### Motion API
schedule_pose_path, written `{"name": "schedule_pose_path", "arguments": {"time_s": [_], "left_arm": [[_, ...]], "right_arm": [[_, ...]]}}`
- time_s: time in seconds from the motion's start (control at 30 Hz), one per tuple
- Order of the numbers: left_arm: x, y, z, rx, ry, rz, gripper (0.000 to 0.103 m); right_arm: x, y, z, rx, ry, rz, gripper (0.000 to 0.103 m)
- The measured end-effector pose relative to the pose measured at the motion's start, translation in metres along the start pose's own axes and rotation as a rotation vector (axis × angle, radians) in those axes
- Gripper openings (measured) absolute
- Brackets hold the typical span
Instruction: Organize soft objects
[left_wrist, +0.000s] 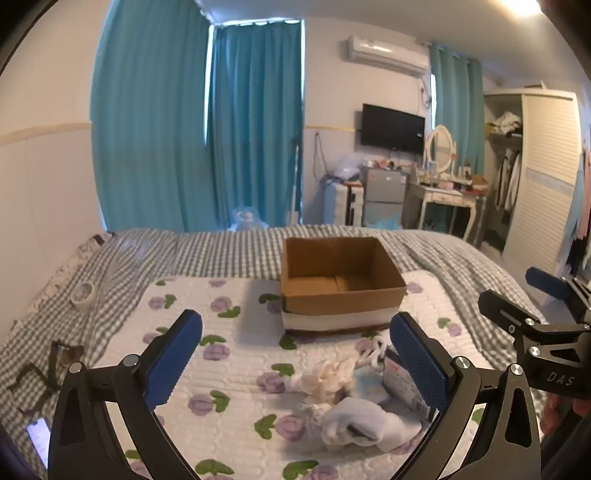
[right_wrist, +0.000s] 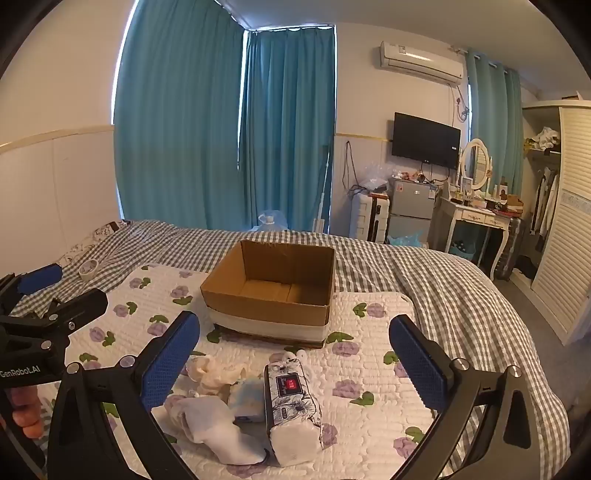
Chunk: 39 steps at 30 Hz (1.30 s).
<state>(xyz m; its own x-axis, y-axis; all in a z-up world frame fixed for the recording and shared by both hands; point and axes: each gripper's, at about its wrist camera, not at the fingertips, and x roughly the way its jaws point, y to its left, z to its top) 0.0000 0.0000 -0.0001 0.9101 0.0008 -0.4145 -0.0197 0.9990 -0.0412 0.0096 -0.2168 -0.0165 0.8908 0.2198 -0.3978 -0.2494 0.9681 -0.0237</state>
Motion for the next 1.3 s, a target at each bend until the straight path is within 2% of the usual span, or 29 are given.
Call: {"name": "schedule_pose_path", "arguments": {"time_s": [0.07,1.3], "left_arm": [[0.0,0.0,0.0,0.012,0.019,0.011,0.103],[0.003,0.001,-0.004,0.005,0.024,0.022,0.103]], "right_arm": [[0.001,0.0,0.0,-0.002,0.003,-0.001,0.103],[0.011,-0.003,-0.011,-0.002,0.035,0.003,0.103]]}}
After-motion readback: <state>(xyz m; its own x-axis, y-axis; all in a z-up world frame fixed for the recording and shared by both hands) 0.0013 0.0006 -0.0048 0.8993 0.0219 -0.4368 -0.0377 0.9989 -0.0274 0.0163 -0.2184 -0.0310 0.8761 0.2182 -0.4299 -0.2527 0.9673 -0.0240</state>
